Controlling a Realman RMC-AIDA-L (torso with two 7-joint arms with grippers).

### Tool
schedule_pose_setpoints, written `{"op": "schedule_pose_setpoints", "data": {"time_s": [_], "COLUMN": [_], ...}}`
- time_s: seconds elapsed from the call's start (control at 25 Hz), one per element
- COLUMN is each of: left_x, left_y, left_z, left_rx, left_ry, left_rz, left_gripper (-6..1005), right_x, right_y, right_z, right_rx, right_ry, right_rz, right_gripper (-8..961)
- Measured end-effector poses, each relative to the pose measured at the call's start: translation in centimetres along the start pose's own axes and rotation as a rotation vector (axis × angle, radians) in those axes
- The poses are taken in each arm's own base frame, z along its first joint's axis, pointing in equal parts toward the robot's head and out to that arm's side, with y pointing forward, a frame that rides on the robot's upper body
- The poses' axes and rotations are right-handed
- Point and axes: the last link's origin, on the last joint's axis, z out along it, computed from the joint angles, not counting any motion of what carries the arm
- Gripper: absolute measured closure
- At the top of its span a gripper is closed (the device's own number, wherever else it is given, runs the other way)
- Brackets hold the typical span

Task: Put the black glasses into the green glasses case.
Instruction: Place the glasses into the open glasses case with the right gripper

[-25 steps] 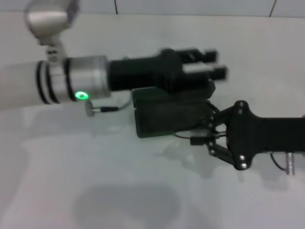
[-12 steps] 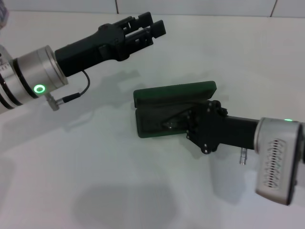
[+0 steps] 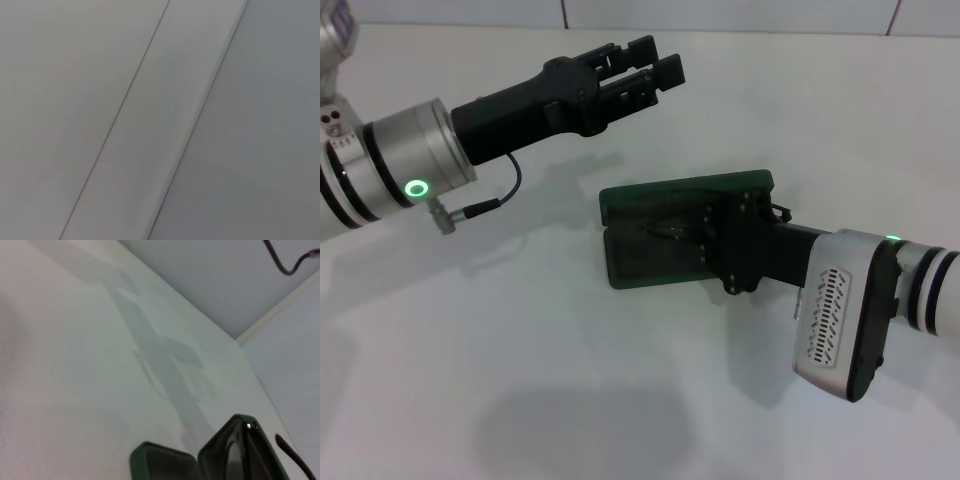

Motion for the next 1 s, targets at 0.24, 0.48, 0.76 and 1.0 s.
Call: {"op": "schedule_pose_setpoints", "data": {"time_s": [0.24, 0.48, 0.76, 1.0], "left_x": [-0.2, -0.4, -0.2, -0.3], "left_y": [0.0, 0.0, -0.2, -0.3], "left_z": [-0.2, -0.3, -0.1, -0.2], "left_rx": [0.002, 0.005, 0.013, 0.025], "left_ry": [-0.007, -0.014, -0.019, -0.017], "left_rz": [-0.003, -0.007, -0.012, -0.017], "left_gripper": [380, 377, 377, 377], "right_x": [-0.5, -0.6, -0.5, -0.2], "right_y": [0.1, -0.2, 0.7, 1.3], "right_z": [0.0, -0.2, -0.3, -0.8], "right_rx": [0.004, 0.0, -0.055, -0.094], "right_ry": [-0.013, -0.024, -0.02, -0.025], "right_rz": [0.078, 0.131, 0.132, 0.155], "right_gripper": [720, 544, 460, 427]}}
